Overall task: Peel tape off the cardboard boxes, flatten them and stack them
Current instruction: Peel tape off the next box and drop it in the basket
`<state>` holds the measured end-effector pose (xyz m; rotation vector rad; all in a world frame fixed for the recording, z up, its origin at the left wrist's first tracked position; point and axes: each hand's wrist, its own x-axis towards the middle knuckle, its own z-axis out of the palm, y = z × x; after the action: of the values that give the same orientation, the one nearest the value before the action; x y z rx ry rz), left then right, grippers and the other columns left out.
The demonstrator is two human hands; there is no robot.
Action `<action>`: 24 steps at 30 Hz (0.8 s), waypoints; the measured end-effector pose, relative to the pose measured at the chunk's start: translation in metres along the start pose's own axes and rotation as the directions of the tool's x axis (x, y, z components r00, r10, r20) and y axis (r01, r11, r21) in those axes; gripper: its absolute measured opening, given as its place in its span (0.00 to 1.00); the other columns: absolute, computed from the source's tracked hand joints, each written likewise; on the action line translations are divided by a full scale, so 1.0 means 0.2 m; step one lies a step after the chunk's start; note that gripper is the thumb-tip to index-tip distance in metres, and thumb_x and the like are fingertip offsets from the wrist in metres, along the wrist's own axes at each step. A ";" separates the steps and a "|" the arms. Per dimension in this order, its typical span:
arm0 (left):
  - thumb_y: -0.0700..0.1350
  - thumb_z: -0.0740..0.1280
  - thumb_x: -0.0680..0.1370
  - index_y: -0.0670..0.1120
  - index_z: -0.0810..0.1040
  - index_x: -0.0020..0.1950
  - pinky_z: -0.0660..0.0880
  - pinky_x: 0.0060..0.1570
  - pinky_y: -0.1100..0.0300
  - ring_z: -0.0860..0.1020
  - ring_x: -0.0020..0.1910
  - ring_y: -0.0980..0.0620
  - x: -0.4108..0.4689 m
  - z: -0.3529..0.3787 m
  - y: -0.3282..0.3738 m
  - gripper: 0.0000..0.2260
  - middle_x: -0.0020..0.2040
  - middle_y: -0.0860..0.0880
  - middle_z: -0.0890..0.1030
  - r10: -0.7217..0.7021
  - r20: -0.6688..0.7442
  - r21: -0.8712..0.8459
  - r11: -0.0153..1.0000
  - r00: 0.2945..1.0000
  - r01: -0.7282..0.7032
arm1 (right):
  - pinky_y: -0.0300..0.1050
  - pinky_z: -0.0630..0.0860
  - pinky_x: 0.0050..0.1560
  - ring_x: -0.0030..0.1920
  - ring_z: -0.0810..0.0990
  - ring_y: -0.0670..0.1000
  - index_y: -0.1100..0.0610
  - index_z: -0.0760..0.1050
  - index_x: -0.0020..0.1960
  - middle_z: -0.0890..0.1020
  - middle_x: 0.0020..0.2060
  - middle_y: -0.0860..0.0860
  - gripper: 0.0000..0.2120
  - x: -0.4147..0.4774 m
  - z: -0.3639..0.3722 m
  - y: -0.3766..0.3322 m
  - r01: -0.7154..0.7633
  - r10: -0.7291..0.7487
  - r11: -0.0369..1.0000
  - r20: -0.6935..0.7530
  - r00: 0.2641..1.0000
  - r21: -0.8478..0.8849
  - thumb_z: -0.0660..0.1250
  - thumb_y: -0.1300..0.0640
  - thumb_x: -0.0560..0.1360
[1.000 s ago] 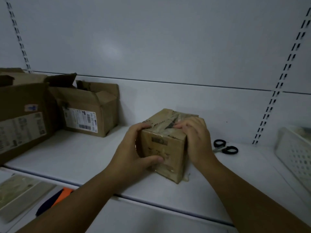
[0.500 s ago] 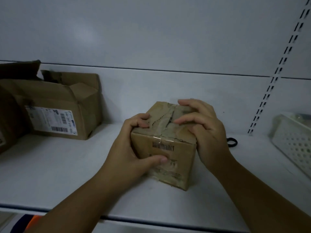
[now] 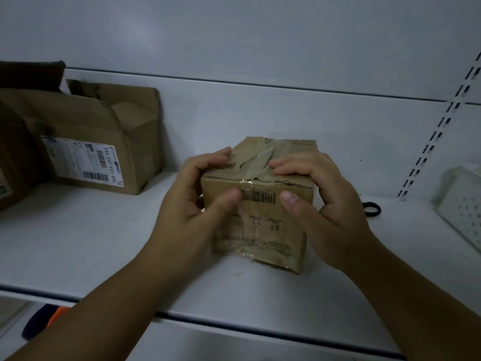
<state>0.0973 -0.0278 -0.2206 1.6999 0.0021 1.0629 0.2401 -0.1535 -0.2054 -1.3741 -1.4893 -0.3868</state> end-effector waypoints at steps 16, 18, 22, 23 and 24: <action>0.50 0.80 0.51 0.73 0.55 0.67 0.73 0.54 0.70 0.74 0.59 0.66 -0.02 0.05 0.01 0.53 0.58 0.72 0.73 -0.038 -0.018 0.165 0.985 0.999 0.041 | 0.63 0.72 0.52 0.52 0.78 0.52 0.47 0.73 0.52 0.78 0.49 0.41 0.10 0.01 0.08 -0.07 -0.078 0.086 0.996 -0.174 0.981 0.052 0.56 0.48 0.76; 0.51 0.79 0.54 0.71 0.56 0.68 0.75 0.55 0.66 0.75 0.59 0.64 -0.02 0.05 0.01 0.50 0.58 0.71 0.73 -0.034 -0.029 0.165 0.985 0.999 0.039 | 0.63 0.72 0.52 0.52 0.78 0.51 0.47 0.73 0.52 0.78 0.49 0.41 0.09 0.01 0.08 -0.07 -0.081 0.089 0.995 -0.171 0.981 0.049 0.56 0.48 0.76; 0.50 0.77 0.60 0.68 0.58 0.69 0.76 0.57 0.57 0.77 0.60 0.60 -0.02 0.04 0.01 0.43 0.60 0.66 0.76 -0.040 -0.041 0.104 0.994 0.998 0.045 | 0.63 0.72 0.52 0.52 0.77 0.51 0.47 0.73 0.52 0.78 0.49 0.42 0.09 0.02 0.09 -0.07 -0.090 0.094 0.995 -0.173 0.981 0.032 0.56 0.48 0.76; 0.49 0.77 0.61 0.67 0.59 0.69 0.77 0.56 0.57 0.77 0.60 0.60 -0.02 0.05 0.01 0.42 0.60 0.65 0.76 -0.036 -0.040 0.092 0.995 0.999 0.039 | 0.62 0.72 0.52 0.52 0.77 0.51 0.47 0.73 0.52 0.78 0.49 0.42 0.09 0.02 0.09 -0.07 -0.089 0.092 0.996 -0.174 0.980 0.024 0.56 0.48 0.76; 0.47 0.77 0.63 0.66 0.59 0.69 0.77 0.55 0.58 0.77 0.59 0.59 -0.02 0.05 0.01 0.41 0.60 0.65 0.76 -0.032 -0.040 0.077 0.996 0.999 0.035 | 0.62 0.72 0.52 0.51 0.77 0.50 0.47 0.73 0.51 0.78 0.49 0.42 0.09 0.02 0.09 -0.07 -0.087 0.089 0.996 -0.175 0.981 0.017 0.56 0.48 0.76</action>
<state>0.0999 -0.0378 -0.2210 1.7422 0.0979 1.0824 0.2199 -0.1415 -0.2042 -1.3578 -1.2801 -0.4330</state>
